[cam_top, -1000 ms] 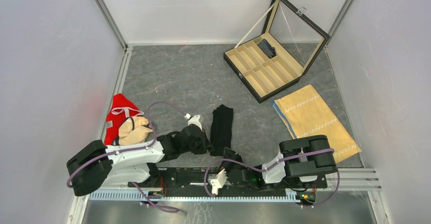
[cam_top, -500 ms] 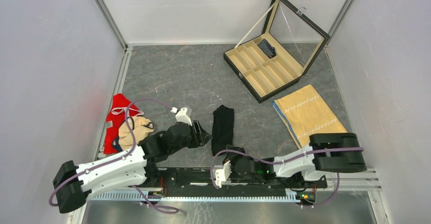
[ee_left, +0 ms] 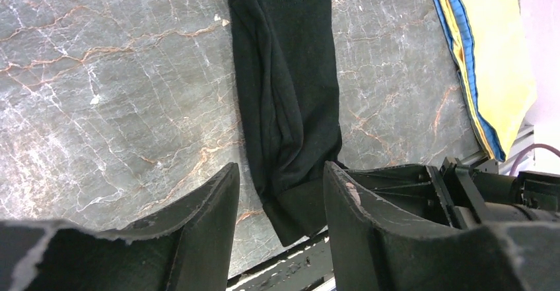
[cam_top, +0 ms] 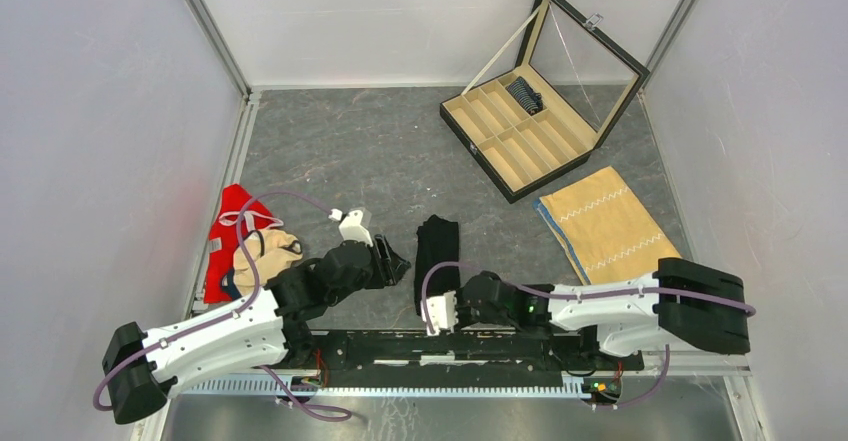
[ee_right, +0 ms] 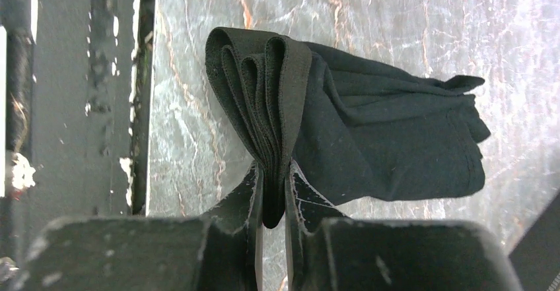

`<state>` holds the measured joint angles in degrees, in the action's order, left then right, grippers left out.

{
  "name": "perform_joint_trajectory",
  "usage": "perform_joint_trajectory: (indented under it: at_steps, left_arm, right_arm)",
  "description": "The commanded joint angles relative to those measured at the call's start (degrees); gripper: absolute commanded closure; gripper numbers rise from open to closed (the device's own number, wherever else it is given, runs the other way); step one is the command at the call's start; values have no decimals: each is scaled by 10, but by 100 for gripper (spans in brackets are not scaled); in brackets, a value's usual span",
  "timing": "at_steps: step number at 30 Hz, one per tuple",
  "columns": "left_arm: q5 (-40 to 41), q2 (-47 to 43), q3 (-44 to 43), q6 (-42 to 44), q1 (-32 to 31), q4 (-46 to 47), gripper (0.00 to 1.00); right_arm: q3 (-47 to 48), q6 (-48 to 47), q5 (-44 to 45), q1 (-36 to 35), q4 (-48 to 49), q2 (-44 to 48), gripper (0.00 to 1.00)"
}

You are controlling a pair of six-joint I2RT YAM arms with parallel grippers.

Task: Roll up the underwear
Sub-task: Roll the underwear to the center of the board.

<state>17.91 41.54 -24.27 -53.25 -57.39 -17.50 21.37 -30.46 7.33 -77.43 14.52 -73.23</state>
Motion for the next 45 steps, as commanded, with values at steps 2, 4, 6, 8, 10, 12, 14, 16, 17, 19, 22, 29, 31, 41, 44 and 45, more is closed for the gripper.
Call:
perform_joint_trajectory:
  at_steps: [2, 4, 6, 8, 10, 12, 14, 16, 17, 19, 22, 29, 31, 41, 44, 45]
  left_arm:
    - [-18, -4, 2, 58, -1, 50, 47]
    - [-39, 2, 6, 75, -1, 70, 51]
    - [-57, 13, 10, 88, -1, 93, 61]
    - [-69, 25, 13, 96, -1, 111, 68]
    - [-77, 39, 15, 101, -1, 128, 74]
    - [-83, 50, 17, 104, -1, 141, 78]
    - [-82, 55, 17, 105, -1, 145, 83]
    - [-76, 58, 16, 105, -1, 144, 88]
    - [-72, 56, 16, 105, -1, 141, 90]
    - [-66, 52, 17, 106, -1, 138, 95]
    - [-64, 39, 20, 111, -1, 136, 98]
    - [-86, 44, 22, 135, -1, 151, 98]
    - [-100, 50, 23, 142, -1, 163, 98]
    - [-187, 68, 31, 201, -3, 205, 98]
    - [-203, 83, 27, 214, -6, 209, 98]
    - [-208, 91, 25, 218, -7, 210, 98]
  right_arm:
    - [84, 83, -133, 49, -91, -16, 100]
    - [107, 95, -156, 65, -122, -30, 100]
    - [129, 109, -178, 83, -144, -43, 100]
    - [145, 123, -207, 102, -169, -55, 100]
    - [159, 138, -240, 124, -183, -66, 100]
    - [170, 155, -277, 144, -198, -81, 100]
    - [177, 178, -308, 166, -201, -97, 100]
    - [173, 201, -341, 185, -190, -109, 100]
    - [168, 218, -354, 193, -179, -113, 100]
    - [156, 239, -401, 211, -156, -123, 100]
    - [141, 282, -450, 235, -113, -132, 100]
    - [163, 358, -494, 297, -118, -185, 100]
    - [170, 370, -495, 310, -120, -201, 100]
    - [183, 424, -455, 353, -144, -257, 100]
    - [183, 433, -446, 365, -144, -268, 98]
    - [182, 434, -445, 366, -144, -270, 98]
